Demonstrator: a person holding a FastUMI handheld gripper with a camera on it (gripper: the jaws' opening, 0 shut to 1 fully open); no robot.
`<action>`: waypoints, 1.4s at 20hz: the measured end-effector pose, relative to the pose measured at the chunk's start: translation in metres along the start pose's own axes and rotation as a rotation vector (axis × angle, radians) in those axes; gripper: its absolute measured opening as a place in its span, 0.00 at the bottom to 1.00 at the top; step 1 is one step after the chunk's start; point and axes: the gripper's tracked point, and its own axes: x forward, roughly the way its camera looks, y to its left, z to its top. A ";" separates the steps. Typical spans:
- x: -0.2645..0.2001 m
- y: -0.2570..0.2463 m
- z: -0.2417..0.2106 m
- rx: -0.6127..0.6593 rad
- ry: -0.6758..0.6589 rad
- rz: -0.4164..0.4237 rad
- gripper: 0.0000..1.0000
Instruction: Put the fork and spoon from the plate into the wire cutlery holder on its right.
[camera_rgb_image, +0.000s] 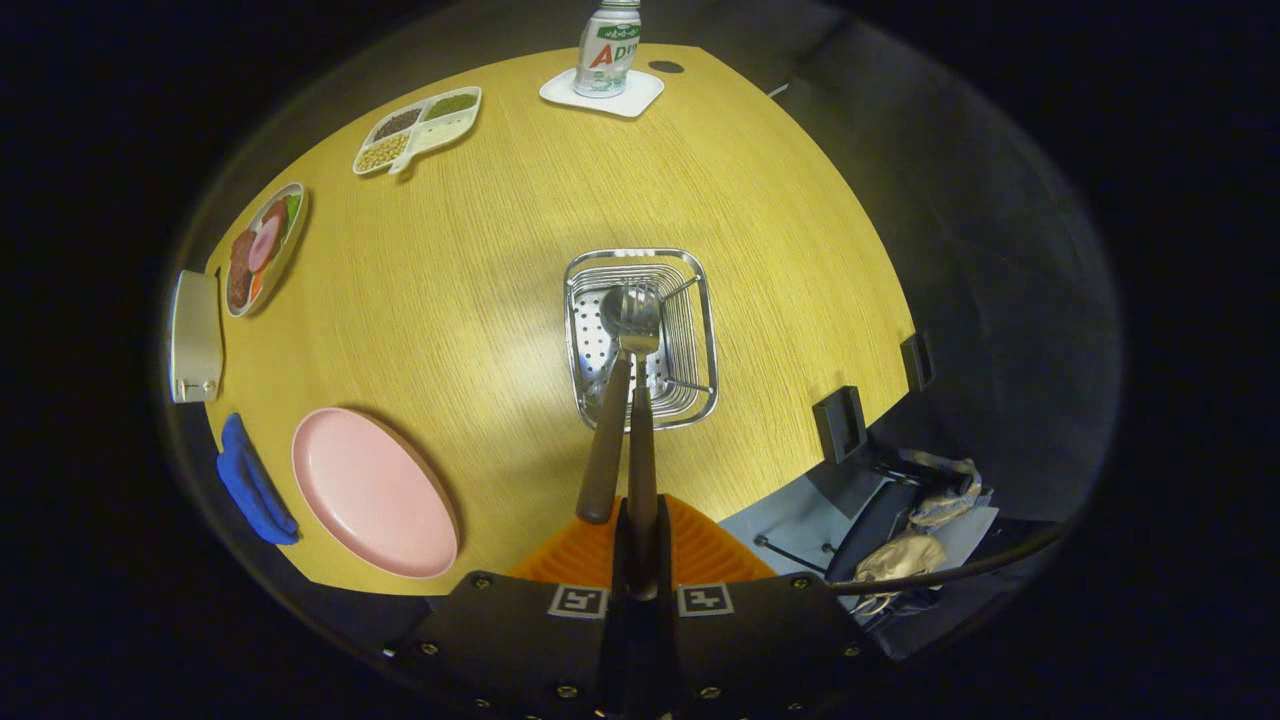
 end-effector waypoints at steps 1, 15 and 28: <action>-0.001 -0.001 -0.001 -0.005 0.009 -0.006 0.11; -0.020 -0.009 0.004 -0.020 -0.056 -0.056 0.83; -0.050 0.024 0.049 -0.004 -0.397 0.027 0.84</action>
